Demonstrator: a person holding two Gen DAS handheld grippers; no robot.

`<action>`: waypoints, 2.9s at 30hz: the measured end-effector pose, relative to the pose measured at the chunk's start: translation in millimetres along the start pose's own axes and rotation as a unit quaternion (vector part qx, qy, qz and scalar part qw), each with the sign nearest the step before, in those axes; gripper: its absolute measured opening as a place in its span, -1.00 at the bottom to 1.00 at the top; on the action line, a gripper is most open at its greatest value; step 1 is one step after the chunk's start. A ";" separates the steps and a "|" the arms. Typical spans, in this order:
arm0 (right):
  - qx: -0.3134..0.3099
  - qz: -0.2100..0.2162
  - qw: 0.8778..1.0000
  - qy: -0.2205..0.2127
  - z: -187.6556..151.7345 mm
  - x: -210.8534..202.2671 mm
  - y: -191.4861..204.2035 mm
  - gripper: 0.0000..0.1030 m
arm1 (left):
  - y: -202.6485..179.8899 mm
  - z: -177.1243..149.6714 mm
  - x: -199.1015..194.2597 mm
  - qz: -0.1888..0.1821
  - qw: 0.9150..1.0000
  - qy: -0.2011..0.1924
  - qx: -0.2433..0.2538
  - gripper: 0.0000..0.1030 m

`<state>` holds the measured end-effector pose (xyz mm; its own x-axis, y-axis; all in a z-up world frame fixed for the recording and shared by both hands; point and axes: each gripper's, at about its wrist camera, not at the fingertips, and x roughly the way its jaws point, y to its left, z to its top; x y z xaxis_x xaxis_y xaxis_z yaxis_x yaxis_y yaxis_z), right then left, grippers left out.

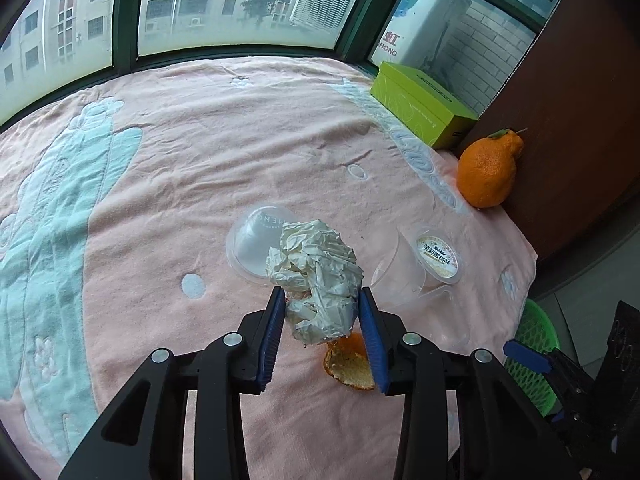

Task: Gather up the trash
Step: 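Grasp the crumpled white tissue with the left tool, then grasp the clear rectangular tray with the right tool while the left lifts the tissue, then drop the clear tray into the basket with the right tool while the left carries the tissue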

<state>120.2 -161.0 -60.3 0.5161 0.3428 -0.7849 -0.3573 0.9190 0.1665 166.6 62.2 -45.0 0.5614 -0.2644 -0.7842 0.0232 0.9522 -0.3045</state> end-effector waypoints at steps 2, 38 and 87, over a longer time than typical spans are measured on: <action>-0.029 -0.016 0.999 0.000 3.0 6.7 12.3 0.78 | 2.4 0.5 -6.9 0.001 1.000 -0.006 0.003 -0.29; -0.060 -0.055 0.997 -0.006 4.2 17.9 24.7 0.72 | -4.5 -11.0 -36.8 -0.030 0.999 -0.019 0.010 -0.29; 0.232 -0.205 0.951 0.002 -146.0 -102.8 -279.8 0.75 | -292.3 -88.9 41.0 -0.139 0.956 0.095 0.241 -0.29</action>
<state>53.4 -481.8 -113.4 0.5353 -0.0636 -0.8423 0.2568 0.9622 0.0906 109.3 -240.6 -36.2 0.3186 -0.4965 -0.8075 0.5528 0.7893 -0.2672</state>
